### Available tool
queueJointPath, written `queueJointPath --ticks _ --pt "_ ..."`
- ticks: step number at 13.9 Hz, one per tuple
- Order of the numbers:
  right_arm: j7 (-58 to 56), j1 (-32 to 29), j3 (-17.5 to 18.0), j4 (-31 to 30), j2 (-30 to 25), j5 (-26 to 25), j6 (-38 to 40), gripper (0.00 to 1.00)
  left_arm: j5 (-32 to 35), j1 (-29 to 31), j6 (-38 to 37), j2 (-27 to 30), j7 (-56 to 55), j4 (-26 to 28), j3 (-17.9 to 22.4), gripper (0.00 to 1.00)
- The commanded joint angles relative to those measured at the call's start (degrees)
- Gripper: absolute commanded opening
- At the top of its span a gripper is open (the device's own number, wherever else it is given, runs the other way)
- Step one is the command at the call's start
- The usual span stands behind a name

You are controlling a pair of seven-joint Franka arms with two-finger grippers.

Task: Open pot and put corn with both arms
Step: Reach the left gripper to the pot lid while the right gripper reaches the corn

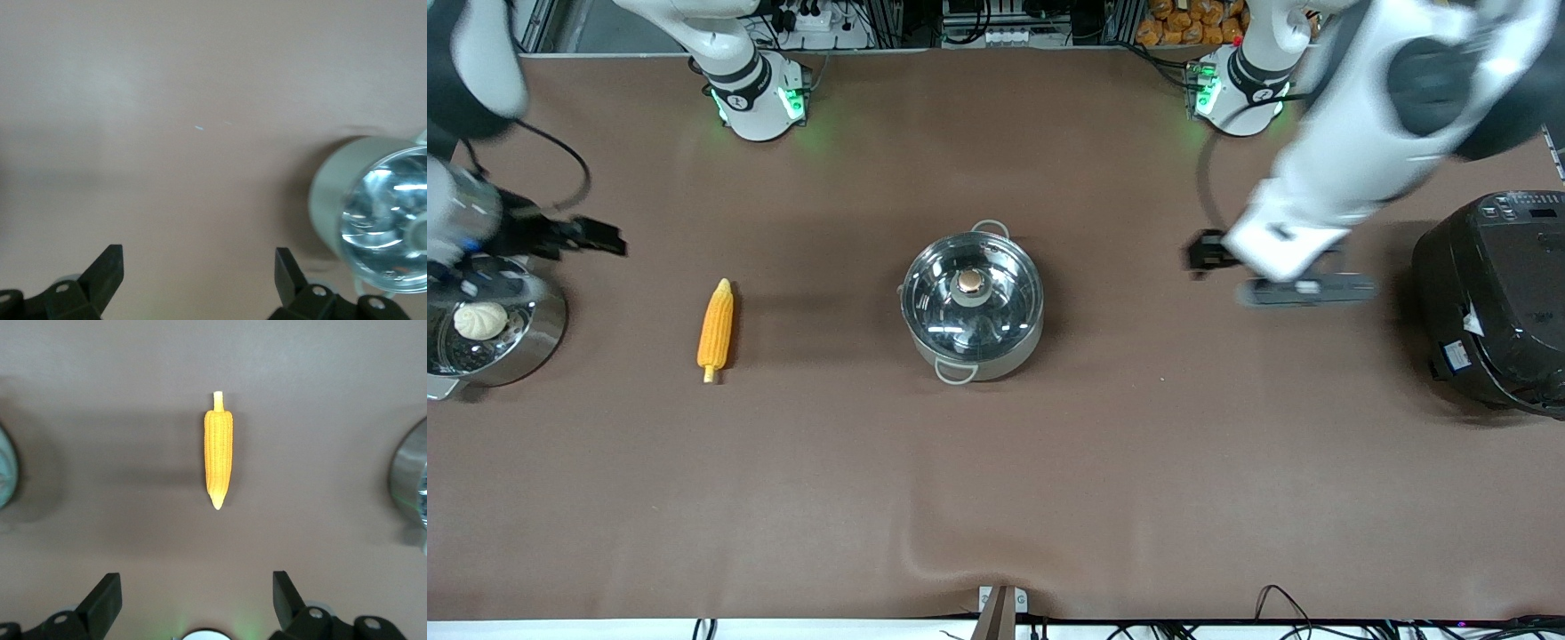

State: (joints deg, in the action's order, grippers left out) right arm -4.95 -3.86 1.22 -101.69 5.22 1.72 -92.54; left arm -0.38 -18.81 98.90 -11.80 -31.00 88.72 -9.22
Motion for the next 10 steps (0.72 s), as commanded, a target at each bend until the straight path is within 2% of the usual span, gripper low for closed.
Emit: queueJointPath --ticks 1,4,5,8,10 --pt "-0.2 0.3 -0.2 -6.4 0.7 0.2 -7.6 1.00 -0.8 -7.9 2.2 -6.2 -10.9 -5.8 0.5 1.00" --pt "-0.5 0.3 -0.2 -11.8 1.5 -0.2 -16.3 1.00 -0.5 -15.6 8.6 -14.2 -26.0 -12.3 1.0 1.00" --pt "-0.5 0.3 -0.2 -13.6 2.1 -1.0 -19.1 1.00 -0.4 -17.7 10.1 -16.2 -29.5 -13.2 1.3 1.00" --pt "-0.6 0.0 -0.3 -23.5 3.0 -3.2 -34.9 1.00 1.7 -22.8 15.7 -21.3 -35.8 -13.7 2.2 1.00" --pt "-0.5 -0.5 -0.3 -24.3 6.4 -3.7 -40.3 1.00 3.0 -26.2 16.2 -22.9 -37.4 -14.4 4.6 1.00"
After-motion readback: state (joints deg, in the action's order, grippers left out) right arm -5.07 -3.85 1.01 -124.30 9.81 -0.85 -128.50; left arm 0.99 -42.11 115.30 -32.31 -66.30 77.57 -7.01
